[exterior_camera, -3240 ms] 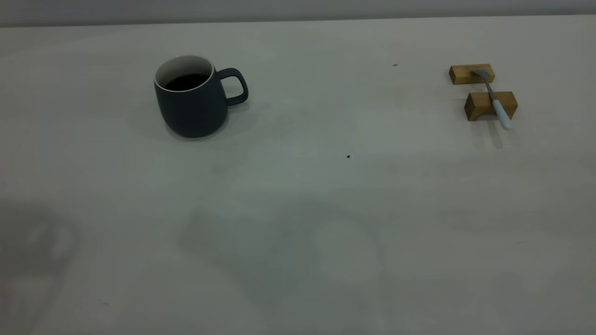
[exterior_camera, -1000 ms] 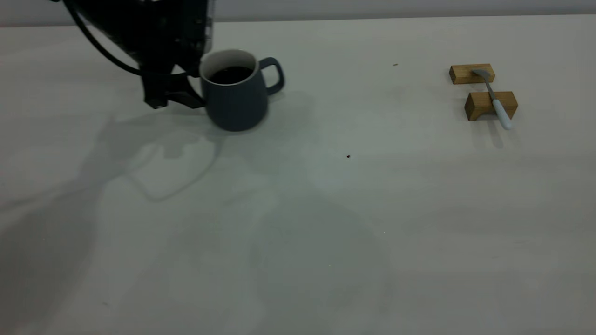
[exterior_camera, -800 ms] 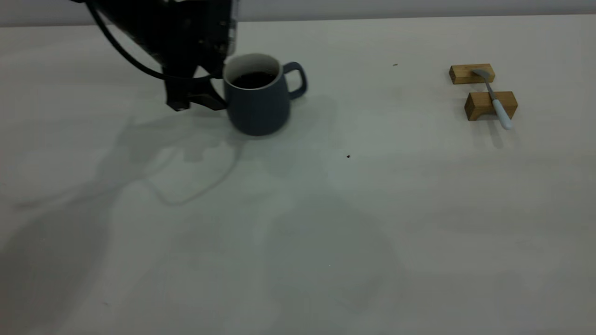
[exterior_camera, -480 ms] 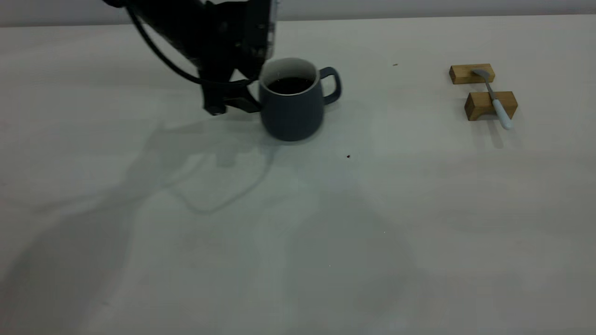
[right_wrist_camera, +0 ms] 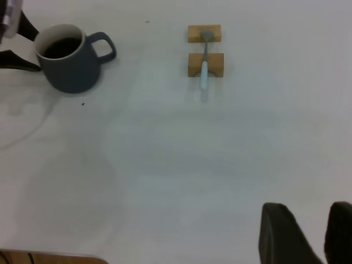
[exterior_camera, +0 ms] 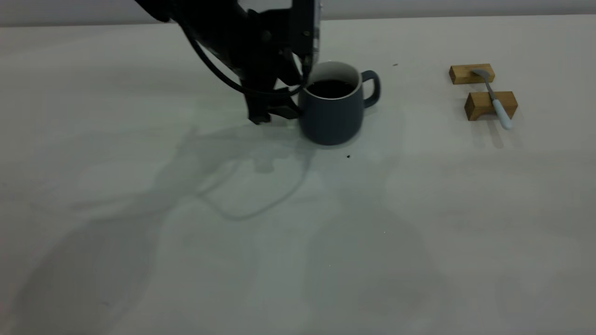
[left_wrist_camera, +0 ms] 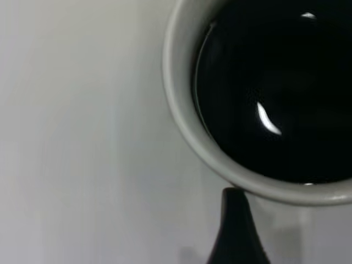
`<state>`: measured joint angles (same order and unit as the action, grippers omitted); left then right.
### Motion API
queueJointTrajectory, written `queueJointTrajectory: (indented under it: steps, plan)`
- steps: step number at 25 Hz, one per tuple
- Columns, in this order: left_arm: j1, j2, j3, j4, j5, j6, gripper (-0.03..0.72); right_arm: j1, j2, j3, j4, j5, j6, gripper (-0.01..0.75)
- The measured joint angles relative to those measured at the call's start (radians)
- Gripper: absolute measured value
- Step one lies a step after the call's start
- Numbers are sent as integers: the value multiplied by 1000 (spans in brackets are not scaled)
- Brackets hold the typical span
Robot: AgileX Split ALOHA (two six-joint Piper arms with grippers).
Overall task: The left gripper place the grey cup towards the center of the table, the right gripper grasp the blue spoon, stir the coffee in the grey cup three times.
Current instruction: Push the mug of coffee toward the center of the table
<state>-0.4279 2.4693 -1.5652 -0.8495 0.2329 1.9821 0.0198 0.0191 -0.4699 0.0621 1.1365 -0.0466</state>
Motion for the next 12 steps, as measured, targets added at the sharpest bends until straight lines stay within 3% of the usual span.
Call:
queueJointTrajectory:
  steps: [12]
  plan:
    - [-4, -5, -30, -2, 17, -66, 585, 0, 0, 0, 0, 0, 0, 240]
